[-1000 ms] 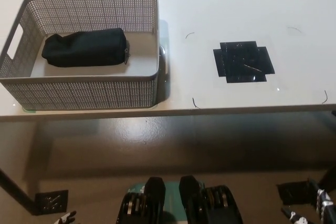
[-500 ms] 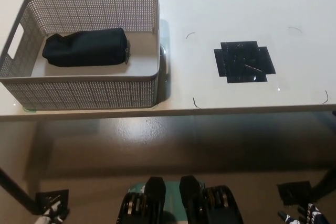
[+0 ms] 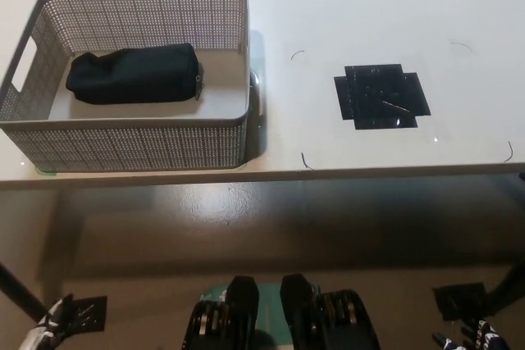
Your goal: Use the right hand to pick up the pencil case on the right hand side and put it into a grey container on the left side
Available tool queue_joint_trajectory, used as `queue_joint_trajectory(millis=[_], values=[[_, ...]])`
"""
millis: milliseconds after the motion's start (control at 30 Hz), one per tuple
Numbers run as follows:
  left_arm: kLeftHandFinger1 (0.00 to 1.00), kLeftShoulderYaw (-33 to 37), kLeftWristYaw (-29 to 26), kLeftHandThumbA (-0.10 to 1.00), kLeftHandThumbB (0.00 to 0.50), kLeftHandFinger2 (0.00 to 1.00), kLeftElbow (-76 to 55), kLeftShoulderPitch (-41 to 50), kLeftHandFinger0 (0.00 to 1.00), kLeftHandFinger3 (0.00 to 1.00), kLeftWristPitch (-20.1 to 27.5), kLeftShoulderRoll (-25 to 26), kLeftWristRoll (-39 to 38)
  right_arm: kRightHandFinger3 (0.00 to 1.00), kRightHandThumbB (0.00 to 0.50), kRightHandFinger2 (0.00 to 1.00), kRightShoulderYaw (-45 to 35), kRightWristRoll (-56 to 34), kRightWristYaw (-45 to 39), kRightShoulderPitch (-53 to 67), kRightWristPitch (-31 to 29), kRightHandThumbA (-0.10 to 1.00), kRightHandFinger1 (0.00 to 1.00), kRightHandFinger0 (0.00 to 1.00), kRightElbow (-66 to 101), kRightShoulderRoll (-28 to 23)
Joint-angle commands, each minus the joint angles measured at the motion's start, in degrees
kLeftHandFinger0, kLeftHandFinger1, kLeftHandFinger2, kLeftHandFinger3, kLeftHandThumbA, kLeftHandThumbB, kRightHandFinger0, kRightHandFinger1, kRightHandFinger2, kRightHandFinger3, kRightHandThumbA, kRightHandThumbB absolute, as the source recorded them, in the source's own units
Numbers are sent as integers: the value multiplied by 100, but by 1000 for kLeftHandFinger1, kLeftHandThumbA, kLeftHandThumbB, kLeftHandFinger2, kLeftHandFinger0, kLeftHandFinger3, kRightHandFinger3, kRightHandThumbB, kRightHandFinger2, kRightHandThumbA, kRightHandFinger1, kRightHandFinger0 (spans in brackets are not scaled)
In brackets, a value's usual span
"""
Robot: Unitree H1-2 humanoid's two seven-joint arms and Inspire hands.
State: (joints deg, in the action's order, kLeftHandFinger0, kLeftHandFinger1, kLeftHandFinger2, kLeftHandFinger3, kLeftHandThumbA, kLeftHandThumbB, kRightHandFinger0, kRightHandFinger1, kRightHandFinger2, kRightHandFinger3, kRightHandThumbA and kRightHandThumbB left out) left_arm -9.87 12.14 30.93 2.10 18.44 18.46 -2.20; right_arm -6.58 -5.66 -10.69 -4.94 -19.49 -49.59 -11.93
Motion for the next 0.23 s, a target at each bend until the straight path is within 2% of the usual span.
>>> queue_joint_trajectory(millis=[0, 67, 133, 200], values=[[1000, -291, 373, 1000, 366, 999, -168, 7, 1000, 1000, -167, -17, -971, 1000, 330, 1000, -29, -221, -286, 61, -741, 1000, 1000, 1000, 198, -17], [1000, -299, 387, 1000, 360, 993, -149, -21, 1000, 1000, -132, -17, -964, 1000, 324, 1000, -22, -227, -294, 42, -709, 1000, 1000, 1000, 205, -17], [1000, -308, 377, 1000, 376, 989, -162, -52, 1000, 1000, -180, -24, -979, 1000, 297, 1000, -6, -220, -305, 14, -717, 1000, 1000, 1000, 224, -24], [1000, -308, 365, 1000, 382, 985, -177, -82, 1000, 1000, -213, -38, -983, 1000, 290, 1000, 4, -192, -286, -25, -703, 1000, 1000, 1000, 221, -44]])
